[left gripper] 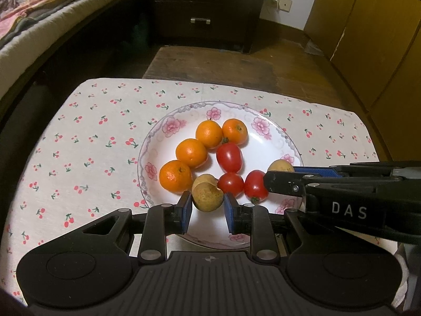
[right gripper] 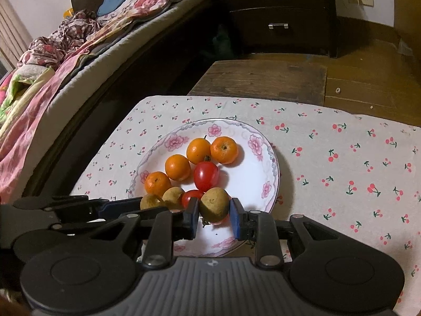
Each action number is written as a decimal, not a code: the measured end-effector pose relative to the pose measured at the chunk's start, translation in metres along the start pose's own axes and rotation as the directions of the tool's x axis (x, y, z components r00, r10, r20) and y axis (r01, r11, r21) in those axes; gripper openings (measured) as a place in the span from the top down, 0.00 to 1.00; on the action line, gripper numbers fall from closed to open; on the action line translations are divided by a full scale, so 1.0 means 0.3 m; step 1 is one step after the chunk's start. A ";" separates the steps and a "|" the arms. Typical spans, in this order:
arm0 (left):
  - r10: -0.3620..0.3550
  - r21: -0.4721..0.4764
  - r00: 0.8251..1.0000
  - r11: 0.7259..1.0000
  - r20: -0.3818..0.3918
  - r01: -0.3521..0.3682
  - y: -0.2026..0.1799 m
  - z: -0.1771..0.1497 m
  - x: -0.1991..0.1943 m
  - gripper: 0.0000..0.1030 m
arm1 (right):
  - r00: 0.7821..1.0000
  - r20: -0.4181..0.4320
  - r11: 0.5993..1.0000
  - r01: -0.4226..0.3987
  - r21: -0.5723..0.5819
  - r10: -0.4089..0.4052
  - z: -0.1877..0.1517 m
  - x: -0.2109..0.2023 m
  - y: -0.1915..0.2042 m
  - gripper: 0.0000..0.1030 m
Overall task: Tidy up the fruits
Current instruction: 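Open both grippers to release the brown fruits into the bowl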
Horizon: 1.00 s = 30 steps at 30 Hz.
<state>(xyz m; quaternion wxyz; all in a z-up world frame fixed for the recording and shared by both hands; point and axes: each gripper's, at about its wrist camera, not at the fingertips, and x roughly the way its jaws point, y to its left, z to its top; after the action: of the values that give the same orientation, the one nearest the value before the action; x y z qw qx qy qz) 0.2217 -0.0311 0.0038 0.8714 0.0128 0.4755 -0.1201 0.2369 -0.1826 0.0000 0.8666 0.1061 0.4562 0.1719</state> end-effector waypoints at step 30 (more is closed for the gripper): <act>0.033 -0.001 0.999 0.999 0.044 -0.033 0.008 -0.008 -0.050 0.44 | 0.999 0.035 0.999 0.035 0.014 -0.036 -0.016 -0.051 0.003 0.69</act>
<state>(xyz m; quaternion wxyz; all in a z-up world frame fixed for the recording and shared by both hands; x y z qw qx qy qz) 0.2124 -0.0255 0.0148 0.8835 0.0180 0.4560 -0.1060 0.2247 -0.1879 0.0092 0.8768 0.1067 0.4437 0.1514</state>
